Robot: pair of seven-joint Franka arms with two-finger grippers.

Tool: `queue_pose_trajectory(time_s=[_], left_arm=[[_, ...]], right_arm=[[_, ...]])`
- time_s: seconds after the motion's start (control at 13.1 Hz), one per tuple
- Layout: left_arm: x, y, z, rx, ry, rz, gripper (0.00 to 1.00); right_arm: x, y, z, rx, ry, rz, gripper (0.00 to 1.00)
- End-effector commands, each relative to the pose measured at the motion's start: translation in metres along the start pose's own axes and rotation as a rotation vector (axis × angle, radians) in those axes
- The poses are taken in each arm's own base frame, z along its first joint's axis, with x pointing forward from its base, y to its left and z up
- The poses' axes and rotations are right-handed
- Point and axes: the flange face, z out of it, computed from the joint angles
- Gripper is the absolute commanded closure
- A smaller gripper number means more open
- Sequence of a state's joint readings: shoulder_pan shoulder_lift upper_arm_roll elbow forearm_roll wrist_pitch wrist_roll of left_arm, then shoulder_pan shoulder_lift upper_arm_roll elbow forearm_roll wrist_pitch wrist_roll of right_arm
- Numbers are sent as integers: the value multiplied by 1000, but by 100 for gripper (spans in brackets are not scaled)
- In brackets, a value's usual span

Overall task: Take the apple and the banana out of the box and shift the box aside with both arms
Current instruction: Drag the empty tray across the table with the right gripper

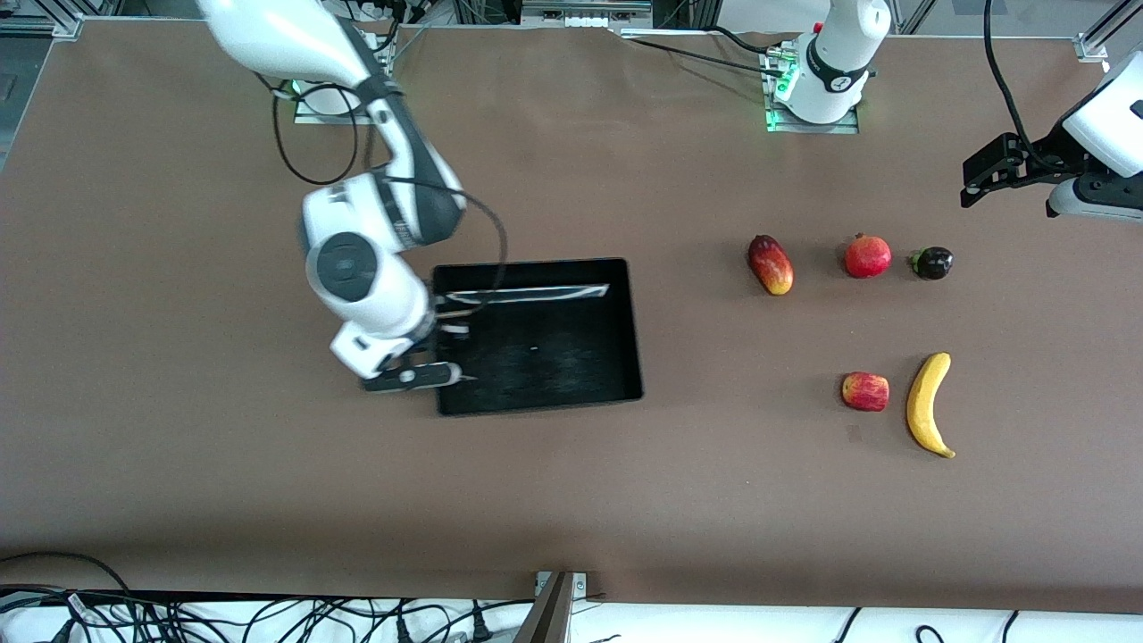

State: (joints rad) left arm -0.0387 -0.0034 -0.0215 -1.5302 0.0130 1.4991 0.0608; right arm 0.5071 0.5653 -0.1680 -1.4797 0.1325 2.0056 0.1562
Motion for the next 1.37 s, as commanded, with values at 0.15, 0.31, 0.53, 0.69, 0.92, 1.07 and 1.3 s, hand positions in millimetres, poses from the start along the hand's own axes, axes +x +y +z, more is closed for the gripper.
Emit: queue_pose_trajectory(time_s=[0.15, 0.31, 0.53, 0.69, 0.92, 1.07, 1.3], left_arm=[[-7, -2, -3, -22, 0, -7, 0], [-7, -3, -3, -22, 0, -9, 0], [-7, -4, -3, -24, 2, -10, 0], [-7, -4, -3, -24, 2, -10, 0], [-7, -4, -3, -23, 3, -12, 0], [-7, -4, -3, -24, 2, -10, 0], [-7, -4, -3, -24, 2, -13, 0]], right_arm=[[-11, 192, 3, 47, -60, -83, 100], [-25, 272, 24, 75, -50, -60, 100], [-54, 329, 70, 77, -16, -2, 100], [-72, 343, 96, 100, -18, 63, 100], [-86, 345, 119, 121, 4, 126, 100], [-87, 346, 124, 132, 3, 146, 100], [-82, 343, 117, 130, 10, 140, 79]])
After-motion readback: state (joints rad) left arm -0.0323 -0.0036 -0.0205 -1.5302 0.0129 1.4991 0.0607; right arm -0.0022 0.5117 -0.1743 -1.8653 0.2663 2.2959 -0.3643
